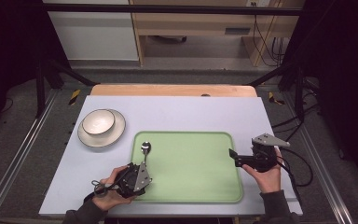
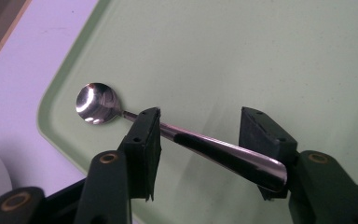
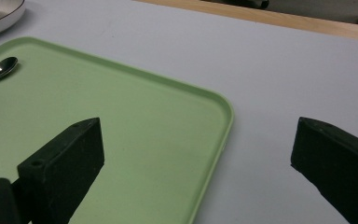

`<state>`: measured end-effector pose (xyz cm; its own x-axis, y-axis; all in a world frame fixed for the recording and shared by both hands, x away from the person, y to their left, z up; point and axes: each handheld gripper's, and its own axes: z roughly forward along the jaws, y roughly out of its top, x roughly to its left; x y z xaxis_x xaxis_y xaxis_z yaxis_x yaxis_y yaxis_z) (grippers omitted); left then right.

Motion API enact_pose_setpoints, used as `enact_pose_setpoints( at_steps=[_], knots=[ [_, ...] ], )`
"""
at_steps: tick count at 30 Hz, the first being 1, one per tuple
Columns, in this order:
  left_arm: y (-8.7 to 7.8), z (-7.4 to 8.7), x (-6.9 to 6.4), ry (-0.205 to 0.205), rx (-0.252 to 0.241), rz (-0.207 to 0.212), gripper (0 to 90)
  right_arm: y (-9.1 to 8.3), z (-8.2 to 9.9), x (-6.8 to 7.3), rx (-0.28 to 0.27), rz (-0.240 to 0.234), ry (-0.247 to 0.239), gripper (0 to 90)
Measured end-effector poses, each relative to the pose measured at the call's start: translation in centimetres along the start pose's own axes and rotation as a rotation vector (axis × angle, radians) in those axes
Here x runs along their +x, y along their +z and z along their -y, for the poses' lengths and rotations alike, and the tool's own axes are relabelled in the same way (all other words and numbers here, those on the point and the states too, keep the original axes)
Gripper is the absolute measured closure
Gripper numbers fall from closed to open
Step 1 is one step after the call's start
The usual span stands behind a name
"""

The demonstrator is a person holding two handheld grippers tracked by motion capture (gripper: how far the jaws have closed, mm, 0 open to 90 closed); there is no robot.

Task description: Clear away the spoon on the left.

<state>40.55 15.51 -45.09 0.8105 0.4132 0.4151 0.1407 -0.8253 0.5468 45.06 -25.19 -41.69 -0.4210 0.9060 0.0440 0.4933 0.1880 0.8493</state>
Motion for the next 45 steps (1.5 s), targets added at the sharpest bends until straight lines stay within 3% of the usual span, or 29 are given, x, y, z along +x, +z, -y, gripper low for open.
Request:
enact_pose_setpoints(
  at_steps=[9,30,41,45],
  knots=[
    [0.4,0.1,0.3,-0.037,0.02,0.034,39.1,0.0,0.0,0.0,0.004,0.001,-0.002,2.9],
    [0.7,0.1,0.4,-0.055,0.034,0.083,27.7,0.0,0.0,0.0,0.005,0.0,-0.002,2.6],
    [0.3,0.1,1.0,-0.103,-0.003,0.087,25.2,0.1,0.0,0.0,0.009,-0.001,0.007,1.6],
    [-0.3,0.4,1.7,-0.149,-0.038,0.081,24.7,0.0,0.0,-0.1,0.002,0.002,0.007,1.6]
  ],
)
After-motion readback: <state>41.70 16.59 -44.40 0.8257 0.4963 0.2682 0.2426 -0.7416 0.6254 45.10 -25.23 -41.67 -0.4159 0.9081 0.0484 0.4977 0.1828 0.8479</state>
